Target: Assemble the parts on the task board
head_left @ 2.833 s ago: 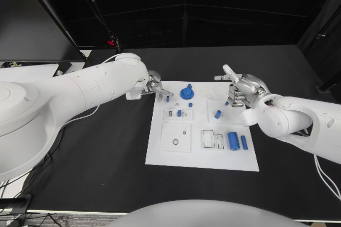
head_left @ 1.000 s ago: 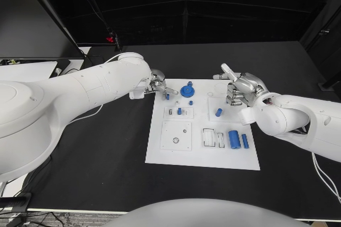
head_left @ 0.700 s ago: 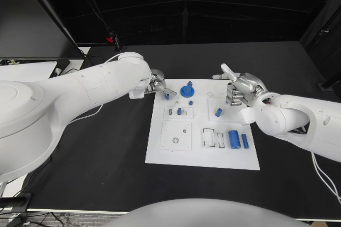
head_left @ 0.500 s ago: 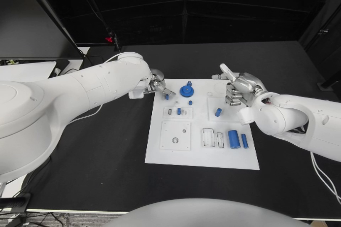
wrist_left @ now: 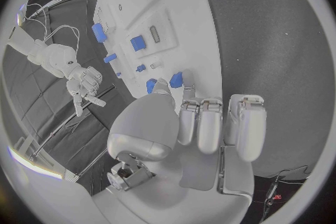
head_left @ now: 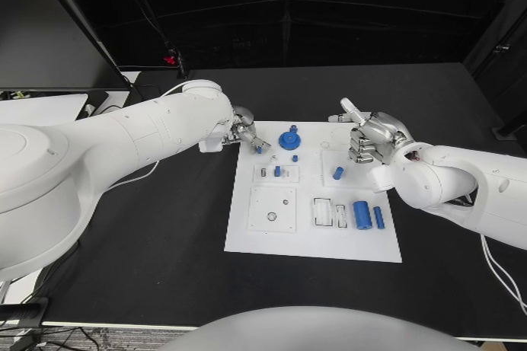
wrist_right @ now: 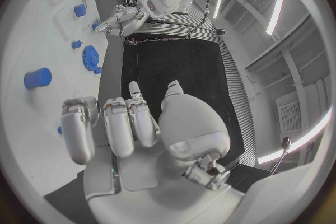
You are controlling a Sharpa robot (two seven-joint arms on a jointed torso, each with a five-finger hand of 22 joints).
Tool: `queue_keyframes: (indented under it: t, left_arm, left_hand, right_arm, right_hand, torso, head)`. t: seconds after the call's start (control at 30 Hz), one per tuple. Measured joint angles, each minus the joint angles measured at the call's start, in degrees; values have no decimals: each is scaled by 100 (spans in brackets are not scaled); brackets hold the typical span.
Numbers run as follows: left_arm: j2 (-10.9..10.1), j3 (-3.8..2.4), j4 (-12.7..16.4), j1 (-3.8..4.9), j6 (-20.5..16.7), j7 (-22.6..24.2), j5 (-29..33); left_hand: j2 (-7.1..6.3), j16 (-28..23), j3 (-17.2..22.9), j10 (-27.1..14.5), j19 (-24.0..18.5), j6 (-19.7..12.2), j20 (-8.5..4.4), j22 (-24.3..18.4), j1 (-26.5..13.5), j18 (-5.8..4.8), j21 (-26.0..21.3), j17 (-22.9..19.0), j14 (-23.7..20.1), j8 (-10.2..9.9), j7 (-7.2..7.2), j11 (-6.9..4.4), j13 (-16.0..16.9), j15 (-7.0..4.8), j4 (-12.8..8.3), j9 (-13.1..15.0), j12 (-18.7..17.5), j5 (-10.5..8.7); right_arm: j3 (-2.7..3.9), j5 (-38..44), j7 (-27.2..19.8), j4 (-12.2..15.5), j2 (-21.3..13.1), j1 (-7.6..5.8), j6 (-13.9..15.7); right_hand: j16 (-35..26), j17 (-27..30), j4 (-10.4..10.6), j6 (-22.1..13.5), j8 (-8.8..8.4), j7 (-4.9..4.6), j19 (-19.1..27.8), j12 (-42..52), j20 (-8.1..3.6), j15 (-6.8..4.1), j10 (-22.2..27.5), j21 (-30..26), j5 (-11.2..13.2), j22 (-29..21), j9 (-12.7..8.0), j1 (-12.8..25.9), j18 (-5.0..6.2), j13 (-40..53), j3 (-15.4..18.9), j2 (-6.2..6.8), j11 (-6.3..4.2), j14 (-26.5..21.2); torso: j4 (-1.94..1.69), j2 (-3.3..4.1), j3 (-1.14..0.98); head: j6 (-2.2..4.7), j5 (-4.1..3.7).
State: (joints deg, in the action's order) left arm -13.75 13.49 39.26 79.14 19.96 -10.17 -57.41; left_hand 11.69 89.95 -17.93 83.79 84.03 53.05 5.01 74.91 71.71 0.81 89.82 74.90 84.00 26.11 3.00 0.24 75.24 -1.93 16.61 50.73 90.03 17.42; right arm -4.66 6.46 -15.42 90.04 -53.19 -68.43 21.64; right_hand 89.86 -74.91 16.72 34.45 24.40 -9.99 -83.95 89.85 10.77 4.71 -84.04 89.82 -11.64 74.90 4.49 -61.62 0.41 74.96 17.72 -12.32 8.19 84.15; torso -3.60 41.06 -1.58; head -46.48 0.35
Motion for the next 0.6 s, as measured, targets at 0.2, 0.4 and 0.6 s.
queue_keyframes:
  t: [0.2,0.4,0.6]
  left_arm:
    - [0,0,0,-1,11,-2,0]
    - [8,0,0,-1,19,-2,0]
    - [16,-1,-4,0,21,2,0]
  left_hand:
    - [-36,0,88,1,0,0,0,0,50,0,0,0,0,-34,0,1,-5,0,17,0,0,41]
    - [-36,0,119,2,0,0,0,0,50,0,0,0,-1,-34,0,2,-5,1,17,0,6,54]
    - [-35,0,198,2,0,0,0,0,50,0,0,0,-8,-56,0,2,-5,9,32,0,12,129]
  right_arm:
    - [0,1,11,-15,4,1,-5]
    - [0,2,25,-26,14,1,-12]
    - [0,2,37,-31,17,1,-18]
  right_hand:
    - [0,0,0,0,0,0,0,0,0,0,0,0,0,0,0,0,0,0,0,0,0,0]
    - [0,0,0,0,0,0,0,0,0,0,0,0,0,0,0,0,0,0,0,0,0,0]
    - [0,0,0,1,0,-1,0,0,0,0,0,0,0,0,-5,0,0,0,0,0,0,0]
  torso:
    - [8,0,2]
    - [8,1,3]
    - [8,2,4]
  head:
    - [-2,-11]
    - [-2,-12]
    - [-2,-18]
